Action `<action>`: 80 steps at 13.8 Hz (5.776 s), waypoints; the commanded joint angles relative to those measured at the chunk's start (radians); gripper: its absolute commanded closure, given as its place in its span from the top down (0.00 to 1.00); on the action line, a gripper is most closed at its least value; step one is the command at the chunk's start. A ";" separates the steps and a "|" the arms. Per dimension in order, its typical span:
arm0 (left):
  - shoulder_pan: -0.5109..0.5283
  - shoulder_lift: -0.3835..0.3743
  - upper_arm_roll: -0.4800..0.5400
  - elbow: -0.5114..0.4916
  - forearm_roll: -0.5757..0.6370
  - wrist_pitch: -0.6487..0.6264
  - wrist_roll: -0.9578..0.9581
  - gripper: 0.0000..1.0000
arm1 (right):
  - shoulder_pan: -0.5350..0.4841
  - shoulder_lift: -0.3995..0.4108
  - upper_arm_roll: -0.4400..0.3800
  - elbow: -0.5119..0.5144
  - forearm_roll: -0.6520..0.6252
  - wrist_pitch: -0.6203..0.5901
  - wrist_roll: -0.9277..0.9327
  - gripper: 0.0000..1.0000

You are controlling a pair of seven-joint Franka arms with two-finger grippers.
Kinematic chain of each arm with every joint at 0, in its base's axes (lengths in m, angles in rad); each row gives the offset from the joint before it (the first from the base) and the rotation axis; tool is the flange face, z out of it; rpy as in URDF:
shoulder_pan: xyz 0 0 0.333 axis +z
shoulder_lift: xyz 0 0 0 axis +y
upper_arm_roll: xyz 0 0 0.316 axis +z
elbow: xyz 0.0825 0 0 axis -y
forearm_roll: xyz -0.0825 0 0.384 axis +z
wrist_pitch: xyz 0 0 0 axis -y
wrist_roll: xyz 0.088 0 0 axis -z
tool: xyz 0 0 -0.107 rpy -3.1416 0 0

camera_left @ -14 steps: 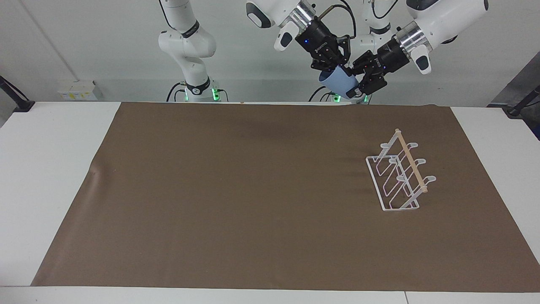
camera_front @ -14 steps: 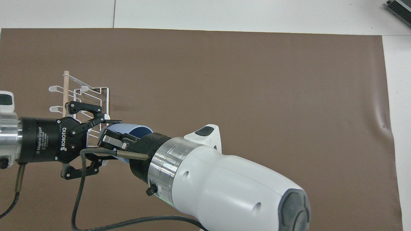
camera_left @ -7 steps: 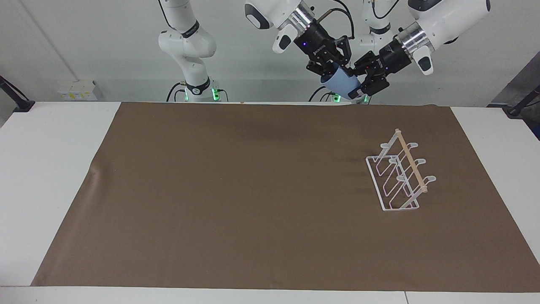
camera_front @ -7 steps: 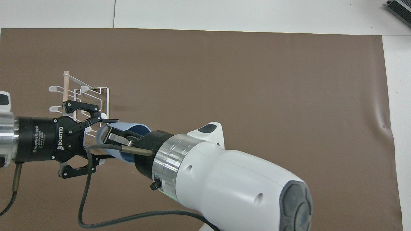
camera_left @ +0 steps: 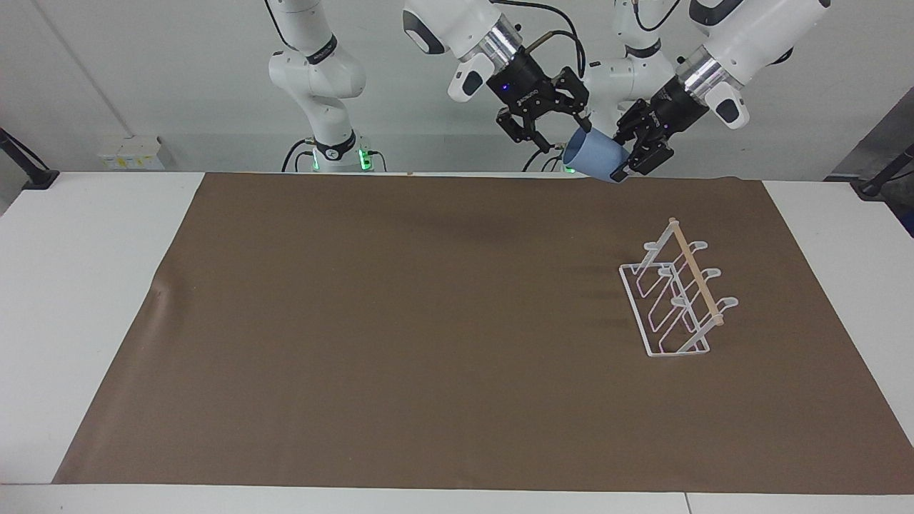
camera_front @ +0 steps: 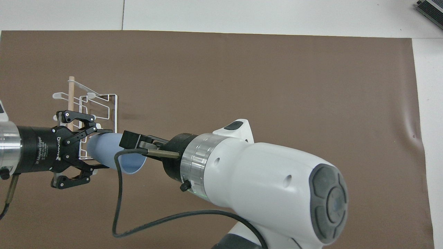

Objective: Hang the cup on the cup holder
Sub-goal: 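Open the right gripper and withdraw it while the left gripper holds the cup, then move the cup with the left gripper onto a rack peg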

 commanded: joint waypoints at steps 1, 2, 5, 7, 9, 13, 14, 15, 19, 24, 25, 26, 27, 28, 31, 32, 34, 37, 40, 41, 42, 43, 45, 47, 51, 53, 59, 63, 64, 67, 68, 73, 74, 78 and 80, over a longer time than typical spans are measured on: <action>-0.017 -0.017 -0.032 -0.018 0.159 0.094 -0.016 0.00 | -0.071 -0.015 0.001 0.012 -0.001 -0.131 -0.217 0.86; -0.019 -0.008 -0.043 -0.015 0.228 0.115 -0.015 0.00 | -0.090 -0.016 0.001 0.014 -0.019 -0.174 -0.285 0.86; -0.019 0.039 -0.070 0.005 0.456 0.174 -0.015 0.00 | -0.116 -0.016 0.001 0.055 -0.267 -0.370 -0.371 0.83; -0.019 0.075 -0.071 0.031 0.618 0.212 -0.010 0.00 | -0.116 -0.019 0.001 0.081 -0.408 -0.497 -0.370 0.82; -0.019 0.105 -0.071 0.034 0.771 0.263 -0.009 0.00 | -0.125 -0.047 -0.022 0.091 -0.487 -0.602 -0.370 0.82; -0.051 0.231 -0.072 0.124 1.068 0.275 -0.012 0.00 | -0.127 -0.075 -0.136 0.089 -0.566 -0.768 -0.452 0.82; -0.051 0.259 -0.072 0.143 1.116 0.284 -0.012 0.00 | -0.127 -0.079 -0.171 0.081 -0.571 -0.789 -0.501 0.82; -0.054 0.298 -0.072 0.163 1.200 0.284 -0.013 0.00 | -0.128 -0.093 -0.203 0.068 -0.571 -0.802 -0.528 0.82; -0.081 0.377 -0.072 0.182 1.406 0.301 -0.021 0.00 | -0.171 -0.145 -0.260 -0.018 -0.570 -0.828 -0.581 0.83; -0.094 0.386 -0.071 0.126 1.497 0.324 -0.110 0.00 | -0.232 -0.157 -0.295 -0.049 -0.567 -0.808 -0.643 0.84; -0.097 0.379 -0.072 0.105 1.507 0.323 -0.134 0.00 | -0.246 -0.154 -0.297 -0.055 -0.561 -0.803 -0.645 0.84; -0.100 0.374 -0.072 0.087 1.511 0.326 -0.153 0.00 | -0.268 -0.156 -0.297 -0.066 -0.551 -0.780 -0.655 0.84; -0.110 0.374 -0.072 0.076 1.517 0.329 -0.159 0.00 | -0.286 -0.159 -0.300 -0.092 -0.548 -0.754 -0.684 0.84; -0.111 0.374 -0.072 0.062 1.532 0.335 -0.171 0.00 | -0.295 -0.162 -0.318 -0.122 -0.544 -0.724 -0.716 0.84; -0.111 0.347 -0.072 0.001 1.563 0.349 -0.211 0.00 | -0.295 -0.202 -0.380 -0.198 -0.464 -0.685 -0.773 0.84; -0.112 0.334 -0.072 -0.022 1.572 0.356 -0.226 0.00 | -0.295 -0.213 -0.381 -0.216 -0.447 -0.673 -0.773 0.84; -0.111 0.328 -0.072 -0.038 1.593 0.370 -0.242 0.00 | -0.291 -0.230 -0.380 -0.251 -0.417 -0.653 -0.767 0.84; -0.111 0.328 -0.072 -0.049 1.595 0.387 -0.260 0.00 | -0.288 -0.254 -0.381 -0.285 -0.352 -0.648 -0.764 0.84; -0.109 0.323 -0.072 -0.067 1.606 0.407 -0.289 0.00 | -0.286 -0.254 -0.380 -0.285 -0.352 -0.647 -0.764 0.85; -0.109 0.323 -0.072 -0.067 1.607 0.408 -0.294 0.00 | -0.286 -0.254 -0.380 -0.285 -0.352 -0.647 -0.764 0.86; -0.108 0.323 -0.072 -0.075 1.610 0.409 -0.296 0.00 | -0.286 -0.254 -0.380 -0.284 -0.352 -0.647 -0.764 0.86; -0.104 0.323 -0.071 -0.081 1.626 0.413 -0.296 0.00 | -0.286 -0.254 -0.381 -0.285 -0.352 -0.647 -0.764 0.86; -0.098 0.326 -0.071 -0.069 1.639 0.407 -0.294 0.00 | -0.288 -0.254 -0.380 -0.285 -0.352 -0.647 -0.764 0.87; -0.098 0.334 -0.071 -0.041 1.644 0.392 -0.294 0.00 | -0.286 -0.254 -0.380 -0.284 -0.352 -0.647 -0.764 0.87; -0.094 0.337 -0.069 -0.039 1.682 0.402 -0.299 0.00 | -0.285 -0.256 -0.380 -0.285 -0.352 -0.647 -0.764 0.88; -0.091 0.337 -0.071 -0.039 1.690 0.407 -0.309 0.00 | -0.285 -0.254 -0.380 -0.285 -0.352 -0.647 -0.764 0.88; -0.080 0.336 -0.069 -0.064 1.695 0.445 -0.343 0.00 | -0.285 -0.254 -0.380 -0.285 -0.352 -0.647 -0.764 0.90; -0.080 0.325 -0.069 -0.096 1.716 0.453 -0.348 0.00 | -0.285 -0.254 -0.380 -0.285 -0.352 -0.647 -0.764 0.90; -0.080 0.325 -0.069 -0.101 1.716 0.456 -0.349 0.00 | -0.285 -0.254 -0.380 -0.285 -0.352 -0.647 -0.764 0.90; -0.078 0.323 -0.069 -0.116 1.715 0.473 -0.349 0.09 | -0.285 -0.254 -0.380 -0.285 -0.352 -0.647 -0.764 0.90; -0.078 0.323 -0.069 -0.116 1.715 0.482 -0.349 0.46 | -0.285 -0.254 -0.380 -0.285 -0.352 -0.647 -0.764 0.90; -0.066 0.342 -0.066 -0.083 1.698 0.527 -0.337 1.00 | -0.285 -0.254 -0.380 -0.284 -0.352 -0.645 -0.764 0.99; -0.066 0.354 -0.066 -0.061 1.684 0.524 -0.329 1.00 | -0.285 -0.254 -0.380 -0.285 -0.352 -0.645 -0.764 1.00; -0.071 0.411 -0.066 0.039 1.442 0.525 -0.203 1.00 | -0.285 -0.256 -0.380 -0.285 -0.352 -0.641 -0.764 1.00; -0.071 0.417 -0.067 0.065 1.319 0.522 -0.103 1.00 | -0.285 -0.254 -0.381 -0.285 -0.352 -0.639 -0.764 1.00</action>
